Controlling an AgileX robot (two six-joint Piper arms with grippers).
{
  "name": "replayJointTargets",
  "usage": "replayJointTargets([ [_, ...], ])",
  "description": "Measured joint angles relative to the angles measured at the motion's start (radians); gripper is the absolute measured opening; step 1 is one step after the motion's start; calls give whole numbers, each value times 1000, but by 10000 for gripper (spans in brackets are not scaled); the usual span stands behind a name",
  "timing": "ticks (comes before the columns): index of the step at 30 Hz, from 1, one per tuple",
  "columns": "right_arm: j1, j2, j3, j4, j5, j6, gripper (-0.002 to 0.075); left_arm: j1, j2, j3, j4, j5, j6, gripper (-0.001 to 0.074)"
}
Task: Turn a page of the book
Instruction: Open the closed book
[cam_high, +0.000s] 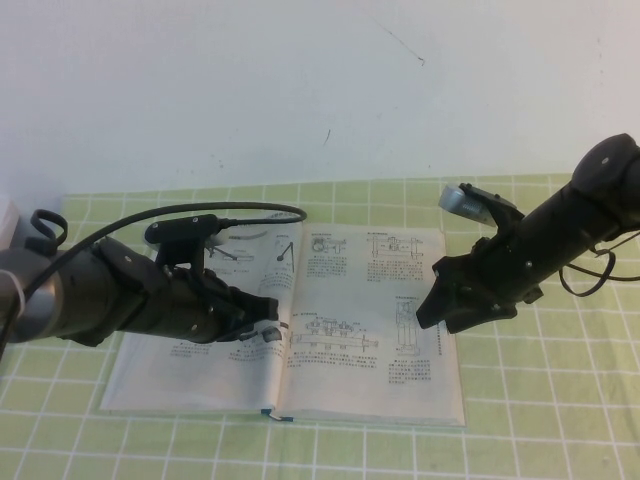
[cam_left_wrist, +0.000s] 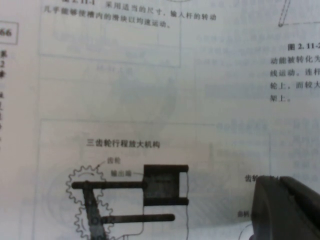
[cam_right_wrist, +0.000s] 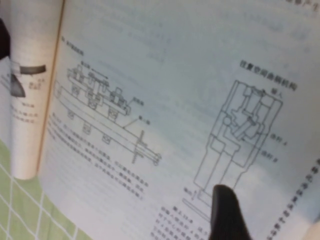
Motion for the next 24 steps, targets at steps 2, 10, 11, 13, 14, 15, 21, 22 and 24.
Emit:
replayJointTargets([
  [2,0,0,0,20,0,0,385,0,0,0,-2,0,0,-2],
  [10,6,0,0,77,-15,-13,385,0,1,0,-8,0,0,-2],
  [11,6,0,0,105,-15,-35,385,0,1,0,-8,0,4,-2],
  [13,6,0,0,177,-13,-106,385,0,1,0,-8,0,5,-2],
  [14,6,0,0,222,-11,-136,385,0,1,0,-8,0,5,-2],
  [15,7,2,0,267,-7,-155,385,0,2,0,-8,0,5,-2],
  [21,9,30,-5,415,6,-201,385,0,2,0,-35,4,5,-2],
  [22,9,36,-5,420,6,-202,385,0,0,0,-37,7,10,-2],
  [24,9,41,-5,421,6,-204,385,0,-7,0,-41,16,22,-2],
])
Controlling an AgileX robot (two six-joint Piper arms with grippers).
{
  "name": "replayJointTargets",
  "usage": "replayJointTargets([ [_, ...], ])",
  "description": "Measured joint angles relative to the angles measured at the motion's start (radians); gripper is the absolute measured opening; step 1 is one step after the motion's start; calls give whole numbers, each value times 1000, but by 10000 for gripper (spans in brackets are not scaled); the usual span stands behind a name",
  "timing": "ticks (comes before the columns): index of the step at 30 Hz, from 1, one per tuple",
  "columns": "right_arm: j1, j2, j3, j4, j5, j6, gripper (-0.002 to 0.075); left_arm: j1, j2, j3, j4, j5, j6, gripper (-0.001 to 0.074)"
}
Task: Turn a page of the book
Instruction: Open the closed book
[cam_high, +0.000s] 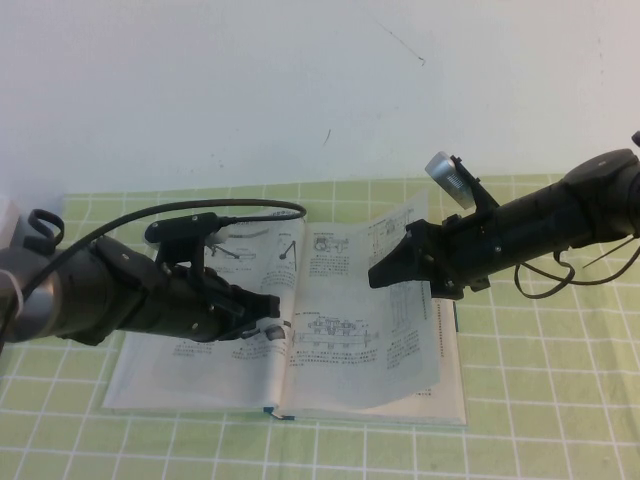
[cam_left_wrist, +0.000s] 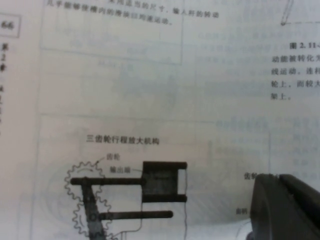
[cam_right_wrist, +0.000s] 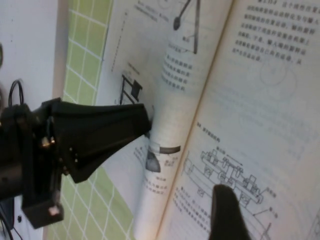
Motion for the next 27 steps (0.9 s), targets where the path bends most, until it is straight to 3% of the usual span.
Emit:
replayJointTargets([
  [6,0,2,0,30,0,-23,386,0,-89,0,-2,118,30,-2],
  [14,0,2,0,216,36,-144,386,-54,-278,6,15,293,176,-3],
  [20,0,2,0,236,40,-165,386,-190,-394,15,57,380,241,-3],
  [27,0,2,0,240,56,-171,386,-418,-423,66,76,218,252,-3],
])
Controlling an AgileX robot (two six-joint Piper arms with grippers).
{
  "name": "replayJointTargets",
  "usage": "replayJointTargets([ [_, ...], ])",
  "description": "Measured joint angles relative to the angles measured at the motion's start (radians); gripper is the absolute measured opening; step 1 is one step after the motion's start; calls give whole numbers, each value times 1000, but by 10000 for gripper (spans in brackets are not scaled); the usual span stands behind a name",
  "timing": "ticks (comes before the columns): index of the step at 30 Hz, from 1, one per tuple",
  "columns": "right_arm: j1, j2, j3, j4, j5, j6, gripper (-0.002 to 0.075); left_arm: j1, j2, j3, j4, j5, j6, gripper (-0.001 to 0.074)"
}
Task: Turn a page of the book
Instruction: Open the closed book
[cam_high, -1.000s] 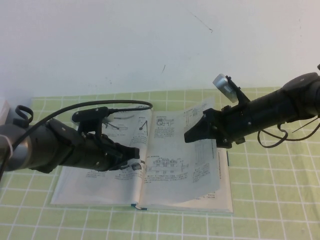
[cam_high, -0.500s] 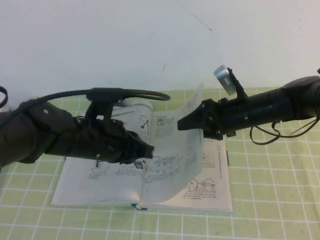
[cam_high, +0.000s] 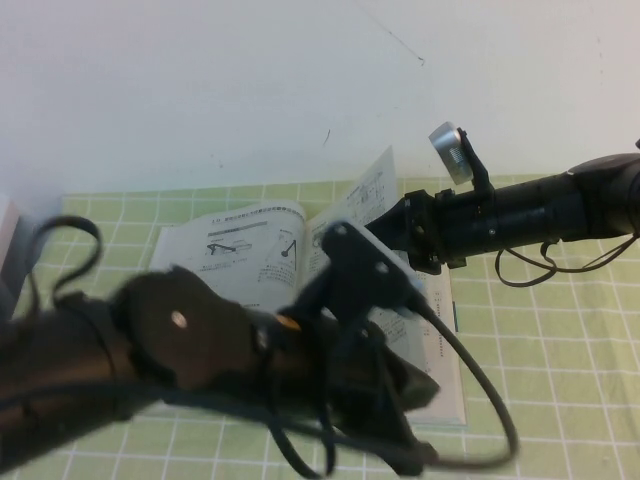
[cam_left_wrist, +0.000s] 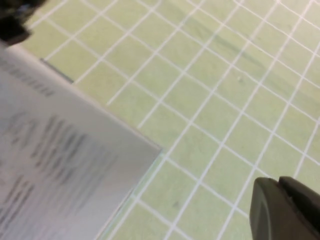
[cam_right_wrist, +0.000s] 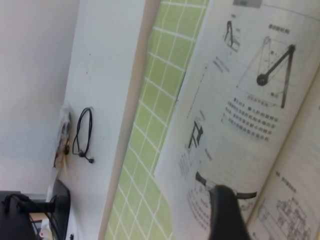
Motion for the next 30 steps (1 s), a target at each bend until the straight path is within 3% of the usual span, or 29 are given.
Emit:
replayJointTargets([
  [5,0,0,0,43,23,0,386,-146,55,26,2,-194,6,-3],
  [9,0,0,0,87,34,0,386,-211,136,26,0,-368,8,-3],
  [23,0,0,0,99,42,0,386,-222,307,26,-53,-674,56,-3],
  [30,0,0,0,99,47,0,386,-222,312,28,-218,-782,178,-3],
])
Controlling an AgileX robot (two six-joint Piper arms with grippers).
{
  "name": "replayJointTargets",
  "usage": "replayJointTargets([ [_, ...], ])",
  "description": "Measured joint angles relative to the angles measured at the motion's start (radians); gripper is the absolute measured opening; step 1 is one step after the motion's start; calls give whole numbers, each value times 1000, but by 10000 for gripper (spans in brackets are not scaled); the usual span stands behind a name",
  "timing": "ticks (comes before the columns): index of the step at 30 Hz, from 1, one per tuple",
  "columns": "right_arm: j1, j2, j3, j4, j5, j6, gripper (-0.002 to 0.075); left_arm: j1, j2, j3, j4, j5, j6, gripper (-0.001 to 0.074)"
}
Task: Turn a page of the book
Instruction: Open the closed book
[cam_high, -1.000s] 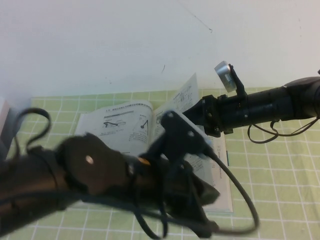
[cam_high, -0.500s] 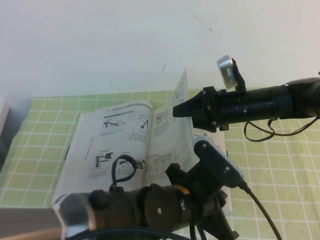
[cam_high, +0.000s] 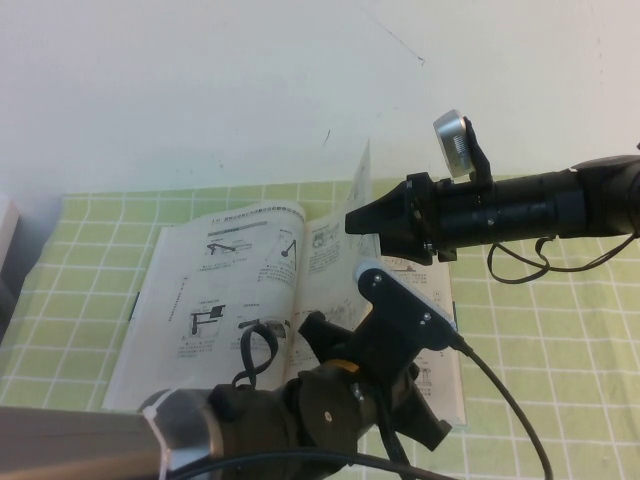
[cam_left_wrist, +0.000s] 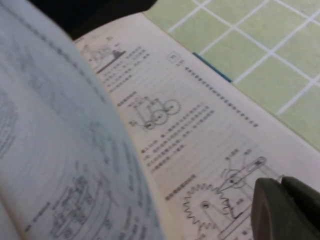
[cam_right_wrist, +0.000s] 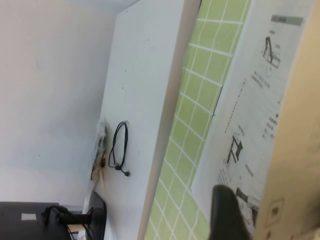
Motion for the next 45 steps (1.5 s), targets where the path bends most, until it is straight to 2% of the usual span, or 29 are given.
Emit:
replayJointTargets([
  [7,0,0,0,0,6,-2,386,0,43,0,-176,-109,196,-3],
  [12,0,0,0,0,61,-23,379,0,47,0,-238,-139,228,-3],
  [20,0,-54,-2,-35,128,-97,253,0,47,0,-266,-147,243,-3],
  [23,0,-90,-8,-135,135,-111,186,0,55,0,-268,-147,243,-3],
  [28,0,-132,-27,-462,144,-64,42,0,73,0,-273,-145,228,-3],
  [30,0,-137,-28,-578,144,-29,20,0,75,0,-277,-143,226,-3],
  [37,0,-137,-21,-891,103,108,1,0,77,0,-285,-148,226,-3],
  [45,12,-135,-11,-921,89,121,-1,0,79,0,-293,-224,226,-3],
])
